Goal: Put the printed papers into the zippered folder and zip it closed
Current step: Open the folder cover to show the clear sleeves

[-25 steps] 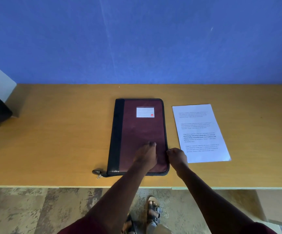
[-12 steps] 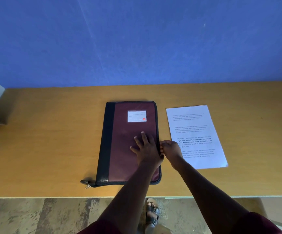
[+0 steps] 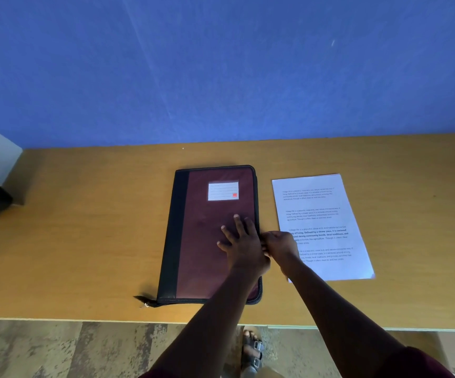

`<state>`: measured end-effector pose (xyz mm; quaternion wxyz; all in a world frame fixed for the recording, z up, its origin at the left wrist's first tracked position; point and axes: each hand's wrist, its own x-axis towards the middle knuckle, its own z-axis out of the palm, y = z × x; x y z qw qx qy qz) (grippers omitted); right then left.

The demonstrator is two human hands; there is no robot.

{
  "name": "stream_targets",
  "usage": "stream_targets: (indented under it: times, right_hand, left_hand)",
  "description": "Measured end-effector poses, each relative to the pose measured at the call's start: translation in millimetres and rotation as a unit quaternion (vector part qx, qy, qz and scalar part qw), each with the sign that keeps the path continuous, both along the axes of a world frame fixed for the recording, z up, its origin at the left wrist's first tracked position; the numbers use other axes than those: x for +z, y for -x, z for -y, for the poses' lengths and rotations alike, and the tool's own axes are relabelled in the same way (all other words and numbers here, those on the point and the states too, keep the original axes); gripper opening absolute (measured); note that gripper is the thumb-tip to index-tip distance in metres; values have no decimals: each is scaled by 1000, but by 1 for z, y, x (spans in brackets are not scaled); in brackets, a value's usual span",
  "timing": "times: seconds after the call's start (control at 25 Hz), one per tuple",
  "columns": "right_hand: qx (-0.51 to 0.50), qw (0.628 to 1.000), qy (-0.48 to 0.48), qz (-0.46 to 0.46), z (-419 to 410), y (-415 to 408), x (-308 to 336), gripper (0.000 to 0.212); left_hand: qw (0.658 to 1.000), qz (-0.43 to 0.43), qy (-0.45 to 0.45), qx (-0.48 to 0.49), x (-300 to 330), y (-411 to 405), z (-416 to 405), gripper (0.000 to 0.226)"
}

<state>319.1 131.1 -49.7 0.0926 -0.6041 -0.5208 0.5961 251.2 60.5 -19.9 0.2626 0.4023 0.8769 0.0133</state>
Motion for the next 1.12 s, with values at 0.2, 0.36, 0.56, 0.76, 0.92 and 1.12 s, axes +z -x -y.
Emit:
stream_targets:
  times: [0.2,0.36,0.56,0.76,0.92,1.12]
  right_hand:
    - [84,989,-82,89,-1,1,2,32]
    - [215,940,-209,163,14,11,5,16]
    - [290,886,-285,223,43,24,-2,29]
    - [328,864,-279,260,50,25,-3,67]
    - [330,855,-276,291,54,39,1,68]
    - [299,862,-270,308,59,49,0,61]
  left_hand:
    - [998,-12,-56,-39,33,5,6,97]
    - [997,-31,-59,-48,76,22,9,86]
    - [990,-90,-98,-57,124,62,22,75]
    - [973,-182,-135,-48,155,109,47,56]
    - [973,-181,-140,-5,169,155,77,58]
    - [967,-177,-171,73,164,236,133,64]
